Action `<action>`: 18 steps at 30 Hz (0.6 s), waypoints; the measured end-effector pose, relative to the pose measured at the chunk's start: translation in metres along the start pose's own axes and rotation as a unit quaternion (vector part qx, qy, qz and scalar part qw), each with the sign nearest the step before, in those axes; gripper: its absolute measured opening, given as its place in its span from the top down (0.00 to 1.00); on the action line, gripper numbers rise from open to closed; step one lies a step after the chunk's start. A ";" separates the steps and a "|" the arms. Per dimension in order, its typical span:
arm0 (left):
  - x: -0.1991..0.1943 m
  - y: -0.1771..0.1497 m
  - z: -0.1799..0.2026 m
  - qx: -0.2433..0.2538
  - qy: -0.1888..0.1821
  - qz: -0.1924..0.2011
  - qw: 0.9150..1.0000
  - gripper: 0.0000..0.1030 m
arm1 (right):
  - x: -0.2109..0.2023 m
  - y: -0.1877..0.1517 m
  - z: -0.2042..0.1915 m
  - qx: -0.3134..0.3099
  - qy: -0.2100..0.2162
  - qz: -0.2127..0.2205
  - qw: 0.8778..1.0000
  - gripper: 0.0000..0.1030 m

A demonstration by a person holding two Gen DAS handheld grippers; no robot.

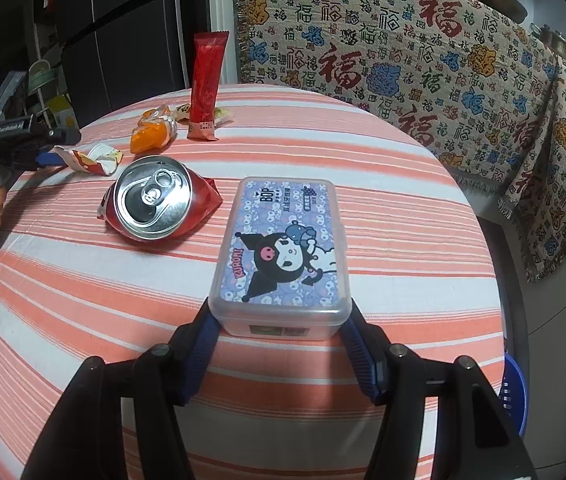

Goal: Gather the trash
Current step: 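Move the left tool toward the crumpled white paper cup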

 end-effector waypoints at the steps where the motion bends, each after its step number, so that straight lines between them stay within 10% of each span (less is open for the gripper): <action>1: -0.001 -0.008 0.006 0.014 0.009 -0.002 1.000 0.25 | 0.000 0.000 0.000 0.000 0.000 0.001 1.000 0.41; 7: -0.012 -0.048 0.054 0.057 -0.016 -0.033 0.998 0.25 | 0.000 0.000 0.000 0.000 0.000 0.001 1.000 0.41; 13: -0.031 -0.046 0.066 0.197 0.134 0.005 0.971 0.07 | 0.000 0.001 0.000 0.002 0.002 0.001 1.000 0.41; 18: -0.016 -0.015 0.048 0.244 0.129 0.011 0.961 0.10 | -0.001 0.001 0.001 0.002 0.002 0.001 1.000 0.41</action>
Point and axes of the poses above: each gripper's, at about its wrist camera, not at the fingertips, and x roughly the way its jaws point, z to its right, y to its top, the point moved 6 cm from there along x, roughly the way its jaws point, and after that the axes turned 2 degrees about x, right-handed, at the moved point
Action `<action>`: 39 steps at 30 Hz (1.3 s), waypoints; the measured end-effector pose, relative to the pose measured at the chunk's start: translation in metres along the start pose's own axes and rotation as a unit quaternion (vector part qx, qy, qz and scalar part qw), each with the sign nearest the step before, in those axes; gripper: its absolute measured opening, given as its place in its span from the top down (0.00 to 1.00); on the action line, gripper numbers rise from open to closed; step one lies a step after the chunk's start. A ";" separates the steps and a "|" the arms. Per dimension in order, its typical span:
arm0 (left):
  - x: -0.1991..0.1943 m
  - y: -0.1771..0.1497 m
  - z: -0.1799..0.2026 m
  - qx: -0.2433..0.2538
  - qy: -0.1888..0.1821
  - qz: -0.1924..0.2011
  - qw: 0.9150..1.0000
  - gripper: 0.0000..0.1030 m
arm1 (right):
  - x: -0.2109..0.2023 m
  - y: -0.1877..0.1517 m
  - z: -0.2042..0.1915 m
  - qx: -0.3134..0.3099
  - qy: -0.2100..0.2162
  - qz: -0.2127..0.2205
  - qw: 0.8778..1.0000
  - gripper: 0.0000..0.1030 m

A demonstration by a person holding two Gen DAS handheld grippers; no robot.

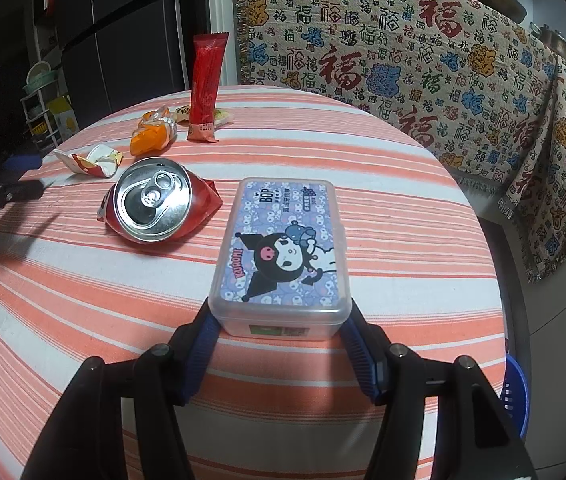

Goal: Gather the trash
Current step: 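Move the left tool toward the crumpled white paper cup, then grasp the white paper cup with the left tool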

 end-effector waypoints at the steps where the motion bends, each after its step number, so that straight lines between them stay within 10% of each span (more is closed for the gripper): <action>1: 0.004 0.003 -0.002 0.006 -0.009 0.005 1.000 0.15 | 0.000 0.000 0.000 0.000 0.000 0.000 1.000 0.41; 8: 0.017 0.003 0.022 0.031 -0.063 -0.011 0.997 0.69 | 0.000 0.000 0.000 0.000 0.000 0.000 1.000 0.41; 14: 0.006 -0.008 0.048 -0.011 -0.089 -0.031 0.995 0.66 | -0.001 -0.001 0.001 0.000 0.000 -0.001 1.000 0.41; 16: 0.009 -0.010 0.051 -0.006 -0.077 -0.035 0.996 0.44 | 0.000 0.000 0.000 0.000 0.001 -0.001 1.000 0.41; 27: -0.009 -0.005 0.052 0.058 -0.075 -0.007 0.996 0.13 | -0.001 -0.001 0.003 0.006 0.007 -0.003 1.000 0.40; 39: 0.012 -0.023 0.053 0.141 -0.070 -0.040 0.987 0.22 | -0.001 0.000 0.002 0.006 0.005 -0.003 1.000 0.40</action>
Point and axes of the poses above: each gripper's, at about its wrist camera, not at the fingertips, and x roughly the way its jaws point, z to its right, y to its top, the point moved 6 cm from there along x, roughly the way its jaws point, and after that the axes turned 2 degrees about x, right-handed, at the moved point
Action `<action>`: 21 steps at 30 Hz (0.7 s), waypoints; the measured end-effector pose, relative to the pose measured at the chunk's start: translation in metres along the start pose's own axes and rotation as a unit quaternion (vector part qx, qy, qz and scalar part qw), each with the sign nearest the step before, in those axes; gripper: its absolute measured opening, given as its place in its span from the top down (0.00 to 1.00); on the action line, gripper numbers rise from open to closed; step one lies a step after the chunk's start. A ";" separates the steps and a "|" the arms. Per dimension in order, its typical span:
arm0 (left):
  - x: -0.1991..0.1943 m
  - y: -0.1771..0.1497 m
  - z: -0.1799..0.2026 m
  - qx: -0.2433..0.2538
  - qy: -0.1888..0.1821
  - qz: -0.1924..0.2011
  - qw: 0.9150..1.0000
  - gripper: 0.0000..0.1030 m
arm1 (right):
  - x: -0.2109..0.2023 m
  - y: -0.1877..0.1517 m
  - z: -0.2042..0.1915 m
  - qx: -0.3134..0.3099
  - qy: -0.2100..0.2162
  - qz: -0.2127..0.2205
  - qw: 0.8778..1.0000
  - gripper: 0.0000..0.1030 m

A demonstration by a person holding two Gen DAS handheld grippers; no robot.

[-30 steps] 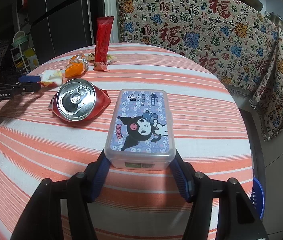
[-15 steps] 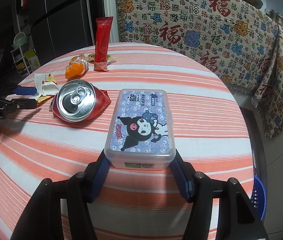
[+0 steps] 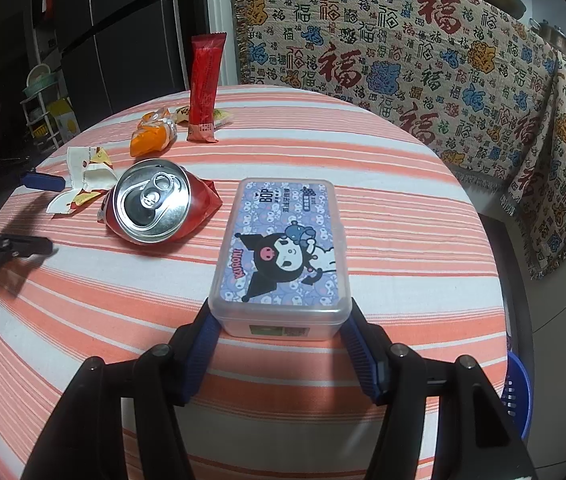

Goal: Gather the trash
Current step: 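Grasp the white paper cup with the left tool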

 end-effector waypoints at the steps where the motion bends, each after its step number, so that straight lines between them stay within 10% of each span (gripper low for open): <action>1: 0.000 0.002 -0.006 -0.009 0.008 0.005 1.000 0.30 | 0.000 0.000 0.000 0.000 0.000 0.000 1.000 0.40; 7: 0.000 0.011 -0.021 -0.058 -0.015 0.023 0.998 0.88 | 0.000 0.000 0.000 0.001 0.000 0.000 1.000 0.40; 10: -0.003 0.013 -0.023 -0.083 -0.020 0.029 0.996 0.91 | 0.000 0.000 0.000 0.001 0.000 0.000 1.000 0.40; 14: 0.000 0.018 -0.008 -0.077 -0.021 0.021 0.997 0.89 | 0.000 0.001 0.000 0.001 0.000 0.000 1.000 0.40; 18: 0.006 0.024 0.001 -0.069 -0.011 0.018 0.997 0.46 | 0.000 0.001 0.001 0.004 0.003 -0.003 1.000 0.40; 21: 0.004 0.028 0.003 -0.073 -0.010 0.028 0.997 0.44 | 0.000 0.002 0.004 0.016 0.013 -0.010 1.000 0.40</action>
Point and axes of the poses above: each gripper's, at about its wrist camera, not at the fingertips, and x roughly the way its jaws point, z to its right, y to its top, the point moved 6 cm from there along x, roughly the way its jaws point, and after that the axes turned 2 degrees about x, right-handed, at the moved point
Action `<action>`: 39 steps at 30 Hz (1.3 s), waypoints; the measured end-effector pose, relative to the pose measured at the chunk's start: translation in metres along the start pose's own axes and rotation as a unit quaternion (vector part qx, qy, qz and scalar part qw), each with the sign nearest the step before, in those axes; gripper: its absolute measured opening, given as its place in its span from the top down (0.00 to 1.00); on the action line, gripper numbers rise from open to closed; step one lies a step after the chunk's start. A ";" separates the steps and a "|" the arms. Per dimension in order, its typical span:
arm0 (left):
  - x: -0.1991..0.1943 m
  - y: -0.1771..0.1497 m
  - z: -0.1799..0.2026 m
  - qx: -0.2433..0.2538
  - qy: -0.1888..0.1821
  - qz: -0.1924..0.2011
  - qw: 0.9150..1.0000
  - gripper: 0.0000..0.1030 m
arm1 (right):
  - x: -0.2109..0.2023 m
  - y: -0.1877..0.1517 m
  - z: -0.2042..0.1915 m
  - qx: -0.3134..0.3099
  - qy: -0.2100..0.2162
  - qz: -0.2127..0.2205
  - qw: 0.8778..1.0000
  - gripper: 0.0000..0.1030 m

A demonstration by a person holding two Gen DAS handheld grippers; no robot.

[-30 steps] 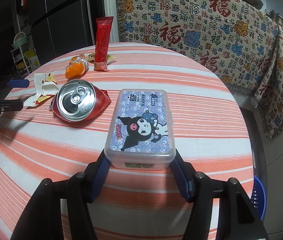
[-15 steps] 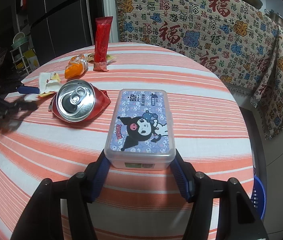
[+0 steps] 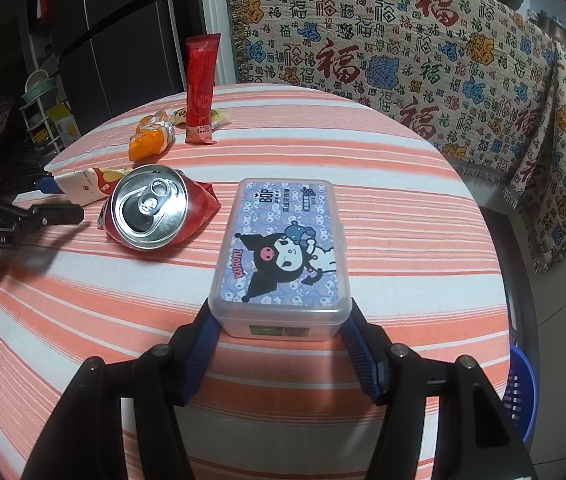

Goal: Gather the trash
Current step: 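Grasp the white paper cup with the left tool, then carry the paper cup and plastic box over the blue basket with both tools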

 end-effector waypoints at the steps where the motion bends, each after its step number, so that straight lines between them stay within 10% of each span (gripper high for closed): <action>1: -0.001 0.001 0.000 -0.002 0.001 0.003 1.000 0.44 | 0.000 0.001 0.001 0.002 0.003 -0.003 1.000 0.40; 3: -0.002 0.005 0.000 -0.006 0.005 0.007 1.000 0.46 | 0.000 0.002 0.003 0.005 0.009 -0.012 1.000 0.40; 6: 0.002 0.005 -0.001 -0.014 0.002 -0.001 1.000 0.82 | -0.004 0.007 0.006 0.006 0.010 -0.009 1.000 0.37; 10: 0.003 0.002 -0.001 -0.035 0.010 0.001 0.999 0.91 | -0.007 0.017 0.005 0.005 0.015 -0.001 1.000 0.39; 25: -0.055 0.016 0.014 -0.153 0.009 0.068 0.986 0.93 | -0.054 0.015 0.025 0.026 0.029 0.020 0.999 0.40; 39: -0.018 0.130 0.194 -0.105 -0.126 0.070 0.984 0.93 | -0.118 -0.008 0.162 0.113 -0.042 0.051 0.991 0.40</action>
Point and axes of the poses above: each gripper's, at about its wrist camera, not at the fingertips, and x roughly the way its jaws point, z to its right, y to its top, the point moved 6 cm from there along x, roughly the way its jaws point, and after that the axes turned 2 degrees about x, right-handed, at the moved point
